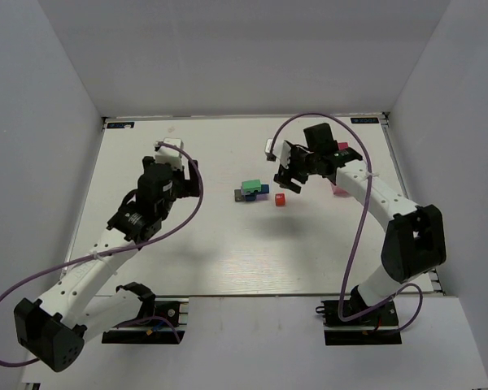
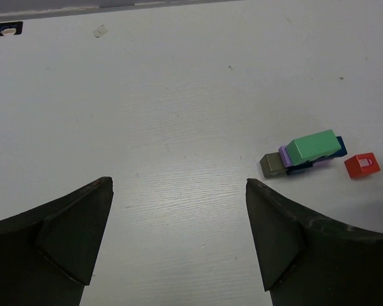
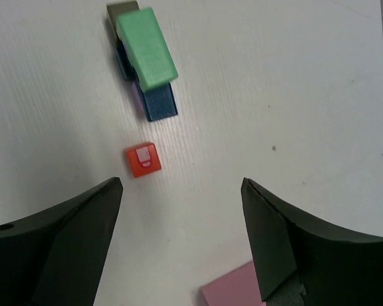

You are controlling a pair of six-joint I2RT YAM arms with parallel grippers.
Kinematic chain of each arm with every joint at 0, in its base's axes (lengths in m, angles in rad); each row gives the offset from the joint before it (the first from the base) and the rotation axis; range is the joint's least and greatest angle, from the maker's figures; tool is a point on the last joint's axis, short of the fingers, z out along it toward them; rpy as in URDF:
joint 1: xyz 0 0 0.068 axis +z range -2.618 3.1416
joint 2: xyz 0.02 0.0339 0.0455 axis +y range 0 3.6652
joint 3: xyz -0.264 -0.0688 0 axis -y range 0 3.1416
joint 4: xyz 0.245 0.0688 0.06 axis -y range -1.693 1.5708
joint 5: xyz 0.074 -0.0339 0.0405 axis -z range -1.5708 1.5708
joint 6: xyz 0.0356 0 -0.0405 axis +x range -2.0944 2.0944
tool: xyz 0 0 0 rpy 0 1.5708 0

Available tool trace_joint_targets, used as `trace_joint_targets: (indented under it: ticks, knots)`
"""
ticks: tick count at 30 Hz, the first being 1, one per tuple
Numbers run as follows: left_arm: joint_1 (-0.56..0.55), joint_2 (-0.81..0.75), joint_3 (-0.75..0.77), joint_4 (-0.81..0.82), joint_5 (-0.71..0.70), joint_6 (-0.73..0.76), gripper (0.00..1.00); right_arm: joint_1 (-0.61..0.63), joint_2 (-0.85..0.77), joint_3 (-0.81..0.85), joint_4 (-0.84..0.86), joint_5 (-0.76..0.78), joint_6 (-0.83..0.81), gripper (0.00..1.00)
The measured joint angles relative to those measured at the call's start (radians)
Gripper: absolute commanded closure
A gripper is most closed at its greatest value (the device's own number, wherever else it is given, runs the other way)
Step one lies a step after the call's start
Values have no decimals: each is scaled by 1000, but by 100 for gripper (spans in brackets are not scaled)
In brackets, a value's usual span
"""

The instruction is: Build the wood block tower

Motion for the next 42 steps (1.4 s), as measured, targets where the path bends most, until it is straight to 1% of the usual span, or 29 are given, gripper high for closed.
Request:
trace_joint_targets:
  ticks: [1,3,4,5,8,9,11,12,14,15,16,17,18,20,22,24,30,32,33,34,36,38,42]
  knots:
    - [0,10,0,4,18,6,8,-6,-2,1,7,-26,26,28]
    - [0,31,-1,9,43,15,13,-13,0,6,10,-64,74,30]
    - [0,40,-1,10,51,19,15,-17,0,6,13,-75,95,34]
    - [0,48,-2,11,65,25,17,-19,0,7,17,-84,110,40]
    - [0,53,-13,11,101,37,30,-38,-4,-2,65,-103,172,42]
    - [0,53,-16,11,116,43,31,-47,-14,-21,98,-105,192,39]
    - [0,53,-18,15,153,54,31,-71,-72,-107,198,-108,244,32]
    - [0,53,-21,23,172,56,23,-80,-111,-154,231,-111,266,23]
    - [0,58,-22,27,205,67,15,-99,-183,-227,282,-114,299,23]
    - [0,63,-22,29,221,67,6,-102,-201,-239,296,-121,303,23]
    - [0,69,-22,28,233,73,4,-102,-205,-236,303,-128,306,23]
    - [0,75,-22,27,246,73,4,-102,-197,-221,300,-137,308,23]
    - [0,82,-22,27,257,76,3,-102,-179,-200,297,-146,308,30]
    - [0,94,-22,25,274,80,3,-101,-129,-146,278,-159,298,37]
    - [0,98,-22,25,286,81,3,-101,-91,-117,267,-157,272,45]
    - [0,98,-22,26,296,81,3,-101,-79,-121,250,-153,239,45]
    - [0,98,-22,26,306,81,3,-101,-78,-168,231,-147,43,45]
    - [0,98,-22,26,306,81,3,-100,-71,-177,203,-155,-29,48]
    - [0,98,-22,26,306,81,3,-100,-64,-177,189,-159,-61,49]
    - [0,98,-22,25,306,81,3,-98,-53,-174,172,-164,-92,56]
    - [0,98,-22,25,306,82,3,-95,-15,-157,130,-172,-149,60]
    - [0,98,-22,25,306,81,3,-94,47,-118,72,-174,-201,60]
    - [0,98,-22,25,306,82,3,-86,154,-66,11,-159,-278,48]
